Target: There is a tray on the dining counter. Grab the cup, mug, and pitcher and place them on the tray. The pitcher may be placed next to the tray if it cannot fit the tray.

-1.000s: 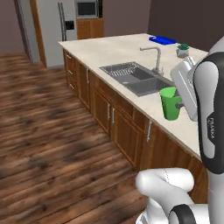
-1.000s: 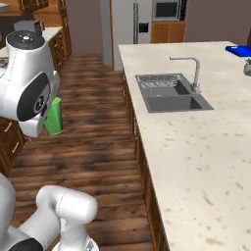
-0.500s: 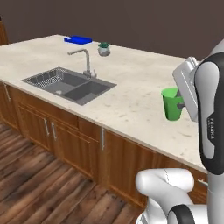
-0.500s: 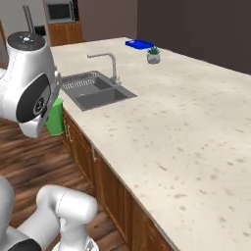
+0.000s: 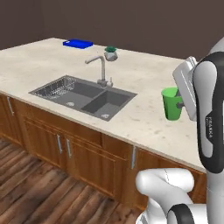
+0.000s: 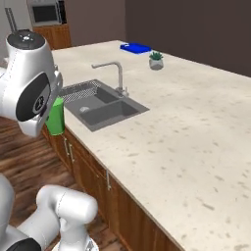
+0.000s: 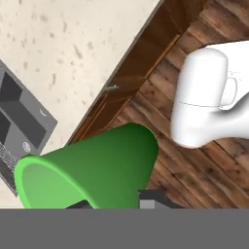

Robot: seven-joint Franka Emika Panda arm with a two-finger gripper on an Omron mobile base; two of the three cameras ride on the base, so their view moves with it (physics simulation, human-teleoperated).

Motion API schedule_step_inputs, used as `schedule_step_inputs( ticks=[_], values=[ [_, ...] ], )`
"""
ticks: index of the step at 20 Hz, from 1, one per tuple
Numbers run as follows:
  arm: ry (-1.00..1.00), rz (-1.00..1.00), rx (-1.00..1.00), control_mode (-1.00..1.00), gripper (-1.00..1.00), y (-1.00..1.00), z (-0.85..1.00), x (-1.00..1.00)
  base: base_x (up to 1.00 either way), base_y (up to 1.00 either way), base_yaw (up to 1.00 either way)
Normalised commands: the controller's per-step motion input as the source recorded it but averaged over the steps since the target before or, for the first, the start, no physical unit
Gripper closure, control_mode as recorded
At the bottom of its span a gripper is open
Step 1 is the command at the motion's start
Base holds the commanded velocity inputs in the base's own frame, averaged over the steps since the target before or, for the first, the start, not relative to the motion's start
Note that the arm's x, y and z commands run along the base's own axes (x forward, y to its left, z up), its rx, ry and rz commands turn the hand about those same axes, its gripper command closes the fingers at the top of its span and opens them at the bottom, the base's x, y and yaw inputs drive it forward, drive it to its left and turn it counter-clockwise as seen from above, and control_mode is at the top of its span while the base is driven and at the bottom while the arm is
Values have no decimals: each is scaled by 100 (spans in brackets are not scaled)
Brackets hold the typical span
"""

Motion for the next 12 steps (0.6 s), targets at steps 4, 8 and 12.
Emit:
schedule_step_inputs(
  ticks=[4, 8, 12],
  values=[
    [0, 0, 0, 100, 100, 0, 0, 0, 93, 100, -22],
    [0, 0, 0, 100, 100, 0, 0, 0, 81, 100, -26],
    [0, 0, 0, 100, 100, 0, 0, 0, 77, 100, -27]
  ],
)
